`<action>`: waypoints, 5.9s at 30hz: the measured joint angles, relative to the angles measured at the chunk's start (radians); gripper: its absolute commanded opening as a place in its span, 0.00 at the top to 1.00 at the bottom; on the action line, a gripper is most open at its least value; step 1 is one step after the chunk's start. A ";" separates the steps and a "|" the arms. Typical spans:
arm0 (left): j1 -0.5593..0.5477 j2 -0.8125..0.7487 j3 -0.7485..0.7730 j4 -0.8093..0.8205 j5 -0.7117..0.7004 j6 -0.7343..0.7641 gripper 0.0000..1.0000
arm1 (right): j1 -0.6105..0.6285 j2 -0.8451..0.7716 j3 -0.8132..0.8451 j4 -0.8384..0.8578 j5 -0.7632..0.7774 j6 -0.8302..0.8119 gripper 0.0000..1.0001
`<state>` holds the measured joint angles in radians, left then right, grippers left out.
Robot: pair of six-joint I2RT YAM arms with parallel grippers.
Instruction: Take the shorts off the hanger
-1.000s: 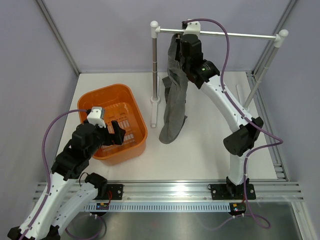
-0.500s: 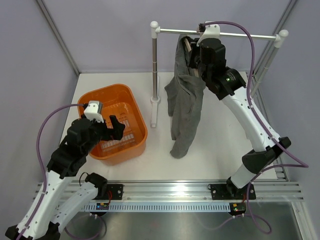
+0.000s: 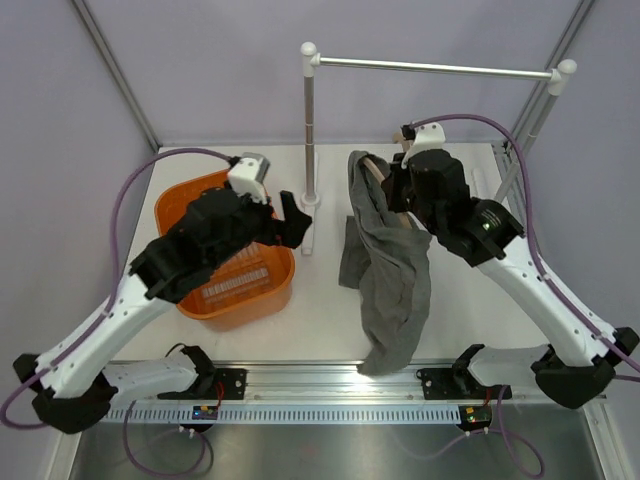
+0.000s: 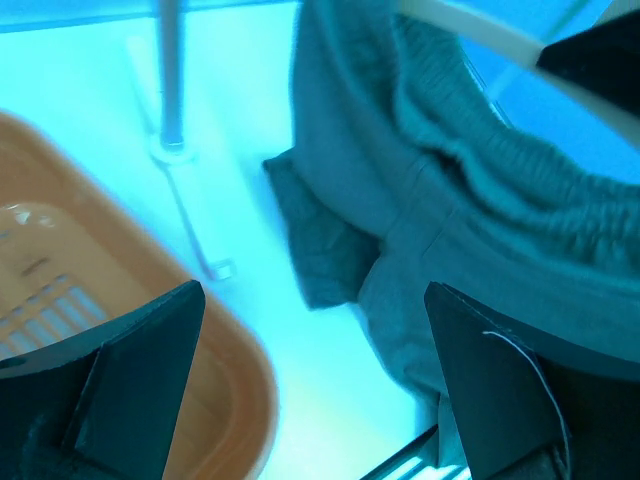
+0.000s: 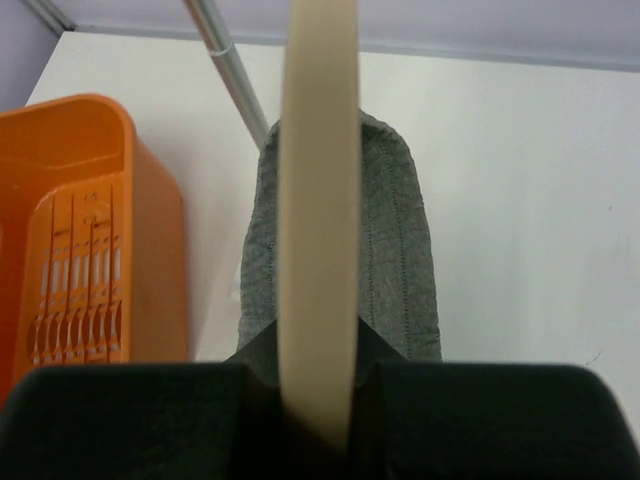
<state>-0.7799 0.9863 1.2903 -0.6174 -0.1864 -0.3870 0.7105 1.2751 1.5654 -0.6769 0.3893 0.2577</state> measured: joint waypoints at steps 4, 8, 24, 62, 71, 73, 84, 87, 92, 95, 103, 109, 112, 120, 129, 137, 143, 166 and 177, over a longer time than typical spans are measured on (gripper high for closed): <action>-0.116 0.176 0.079 0.045 -0.068 -0.015 0.04 | 0.063 -0.105 -0.076 -0.032 0.028 0.039 1.00; -0.145 0.309 0.136 0.071 -0.119 -0.024 0.05 | 0.103 -0.187 -0.130 -0.069 0.040 0.073 1.00; -0.155 0.518 0.236 0.206 -0.154 -0.029 0.04 | 0.129 -0.249 -0.179 -0.125 0.074 0.109 1.00; -0.154 0.752 0.434 0.121 -0.156 -0.030 1.00 | 0.130 -0.261 -0.161 -0.167 0.068 0.124 1.00; -0.093 0.867 0.586 0.064 -0.142 -0.046 1.00 | 0.131 -0.282 -0.161 -0.166 0.063 0.124 1.00; -0.079 0.883 0.588 0.064 -0.128 -0.056 1.00 | 0.131 -0.288 -0.161 -0.167 0.063 0.124 1.00; -0.051 0.925 0.526 0.108 -0.058 -0.070 1.00 | 0.131 -0.337 -0.160 -0.192 0.063 0.119 1.00; -0.051 0.924 0.484 0.117 -0.034 -0.070 1.00 | 0.131 -0.341 -0.158 -0.192 0.063 0.113 1.00; -0.053 0.867 0.355 0.163 0.004 -0.066 1.00 | 0.131 -0.349 -0.158 -0.167 0.073 0.112 1.00; -0.069 0.809 0.294 0.172 0.007 -0.051 1.00 | 0.134 -0.351 -0.153 -0.154 0.093 0.107 1.00; -0.208 0.537 0.138 0.232 0.087 0.076 1.00 | 0.141 -0.268 -0.084 -0.058 0.225 0.049 1.00; -0.460 0.364 0.122 0.200 0.240 0.277 1.00 | 0.126 -0.095 0.012 0.050 0.301 -0.011 1.00; -0.554 0.293 0.122 0.156 0.310 0.337 1.00 | 0.082 -0.016 0.063 0.066 0.300 -0.026 1.00; -0.554 0.147 0.143 0.082 0.195 0.411 1.00 | -0.059 0.087 0.204 0.063 0.283 -0.034 1.00; -0.433 0.214 0.433 0.078 -0.221 0.556 1.00 | -0.086 0.062 0.235 0.030 0.278 -0.043 1.00; -0.351 0.214 0.680 0.399 -0.462 0.849 1.00 | -0.086 0.007 0.211 -0.007 0.264 -0.043 1.00; -0.341 0.148 0.668 0.650 -0.558 1.038 1.00 | -0.087 0.005 0.203 -0.019 0.251 -0.045 1.00; 0.067 0.129 0.078 0.338 -0.534 0.423 1.00 | -0.089 -0.152 0.073 -0.034 0.216 -0.025 1.00; 0.143 0.325 0.753 0.165 -0.406 0.404 1.00 | -0.089 -0.174 0.070 -0.076 0.210 -0.021 1.00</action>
<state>-0.6365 1.3113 2.0434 -0.4526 -0.5926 0.0170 0.6216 1.1011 1.6352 -0.7525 0.5995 0.2371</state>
